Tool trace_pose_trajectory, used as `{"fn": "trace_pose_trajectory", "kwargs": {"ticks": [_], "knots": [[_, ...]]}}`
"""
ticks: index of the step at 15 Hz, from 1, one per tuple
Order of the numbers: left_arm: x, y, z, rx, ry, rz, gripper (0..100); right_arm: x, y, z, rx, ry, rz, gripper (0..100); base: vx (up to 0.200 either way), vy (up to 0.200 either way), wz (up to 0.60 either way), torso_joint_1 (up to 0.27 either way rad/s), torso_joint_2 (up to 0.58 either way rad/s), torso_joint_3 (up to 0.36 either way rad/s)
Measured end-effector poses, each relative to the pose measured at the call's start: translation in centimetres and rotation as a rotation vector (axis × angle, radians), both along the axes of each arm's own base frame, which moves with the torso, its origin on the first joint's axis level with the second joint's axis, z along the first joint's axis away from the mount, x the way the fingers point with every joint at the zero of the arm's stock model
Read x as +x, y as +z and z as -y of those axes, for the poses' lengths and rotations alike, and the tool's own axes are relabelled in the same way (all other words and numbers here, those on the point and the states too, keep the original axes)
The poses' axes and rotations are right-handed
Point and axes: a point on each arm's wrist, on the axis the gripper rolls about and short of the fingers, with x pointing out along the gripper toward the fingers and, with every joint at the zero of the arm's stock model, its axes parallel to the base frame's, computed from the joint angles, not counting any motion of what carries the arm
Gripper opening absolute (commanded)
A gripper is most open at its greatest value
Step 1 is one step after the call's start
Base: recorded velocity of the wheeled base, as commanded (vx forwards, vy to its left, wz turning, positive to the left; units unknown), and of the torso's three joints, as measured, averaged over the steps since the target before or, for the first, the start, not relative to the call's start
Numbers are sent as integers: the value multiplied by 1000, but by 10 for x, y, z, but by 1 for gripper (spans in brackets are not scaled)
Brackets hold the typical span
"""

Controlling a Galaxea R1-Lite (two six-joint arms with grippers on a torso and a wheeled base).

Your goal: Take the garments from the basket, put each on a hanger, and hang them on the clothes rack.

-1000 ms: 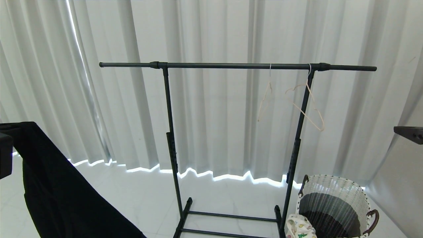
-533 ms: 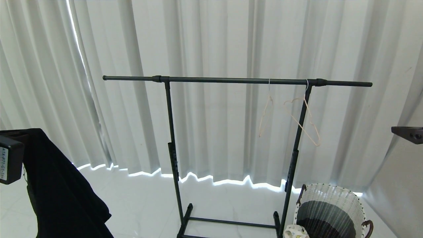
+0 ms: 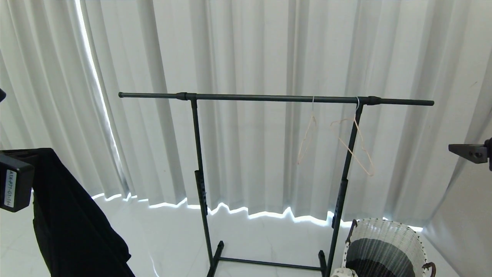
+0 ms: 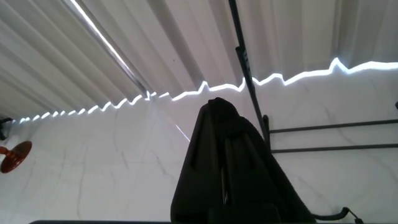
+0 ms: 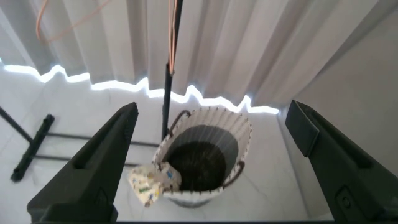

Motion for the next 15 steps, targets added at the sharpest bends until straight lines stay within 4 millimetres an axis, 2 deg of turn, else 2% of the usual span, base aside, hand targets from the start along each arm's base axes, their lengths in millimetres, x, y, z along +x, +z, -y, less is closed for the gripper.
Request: {"fn": "trace_pose_trajectory", "kwargs": {"ticks": [8, 15], "knots": [[3, -1, 1, 1, -3, -9, 0, 23, -10, -3, -2, 0, -31, 100, 200, 0, 0, 5, 2, -1], [15, 1, 3, -2, -2, 10, 0, 67, -36, 3, -4, -39, -88, 100, 200, 0, 0, 2, 3, 0]]}}
